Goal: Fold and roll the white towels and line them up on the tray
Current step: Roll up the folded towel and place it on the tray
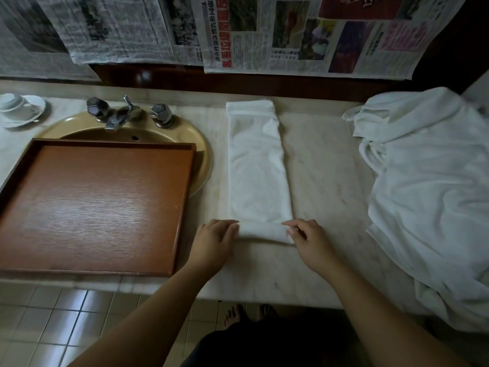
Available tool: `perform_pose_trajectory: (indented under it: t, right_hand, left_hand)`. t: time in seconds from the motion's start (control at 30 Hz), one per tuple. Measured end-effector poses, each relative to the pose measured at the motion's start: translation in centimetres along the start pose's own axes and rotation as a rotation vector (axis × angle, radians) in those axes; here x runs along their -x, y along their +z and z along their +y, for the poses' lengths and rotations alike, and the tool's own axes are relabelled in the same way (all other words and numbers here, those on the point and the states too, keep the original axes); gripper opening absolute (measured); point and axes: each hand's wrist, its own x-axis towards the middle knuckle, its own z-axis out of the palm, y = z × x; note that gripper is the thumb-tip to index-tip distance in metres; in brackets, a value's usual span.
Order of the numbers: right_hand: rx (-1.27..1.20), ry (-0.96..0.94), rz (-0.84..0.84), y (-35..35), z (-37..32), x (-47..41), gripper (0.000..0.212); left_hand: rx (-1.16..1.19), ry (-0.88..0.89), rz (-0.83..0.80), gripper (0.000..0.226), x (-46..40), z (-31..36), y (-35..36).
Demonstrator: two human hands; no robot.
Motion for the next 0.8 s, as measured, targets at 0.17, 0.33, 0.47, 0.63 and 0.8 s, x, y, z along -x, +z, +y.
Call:
perform_pose_trajectory:
  t: [0.17, 0.33, 0.47, 0.63, 0.8]
  right_hand:
    - [-0.028, 0.032, 0.188, 0.5, -0.9, -0.9, 0.022]
    - [0.166, -0.418, 0.217, 0.0, 0.6, 1.7, 0.023]
    - [0.251, -0.471, 0.188, -0.4, 2.3, 2.7, 0.044]
    - [-0.008, -0.262, 0.053, -0.4, 2.0, 2.5, 0.039]
    - [-0.114, -0.017, -0.07, -0.9, 0.2, 0.9, 0.029]
  left_hand:
    - [0.239, -0.196, 0.075, 0.016, -1.0, 1.8, 0.1]
    - [-0.313, 0.306, 0.215, 0.021, 0.3, -0.4, 1.0]
    - [-0.368, 0.493, 0.139, 0.039, 1.1, -1.9, 0.7]
    - [-0.131, 0.195, -0.017, 0.042, 1.4, -1.5, 0.1]
    - [0.103, -0.066, -0.058, 0.037, 0.5, -0.6, 0.1]
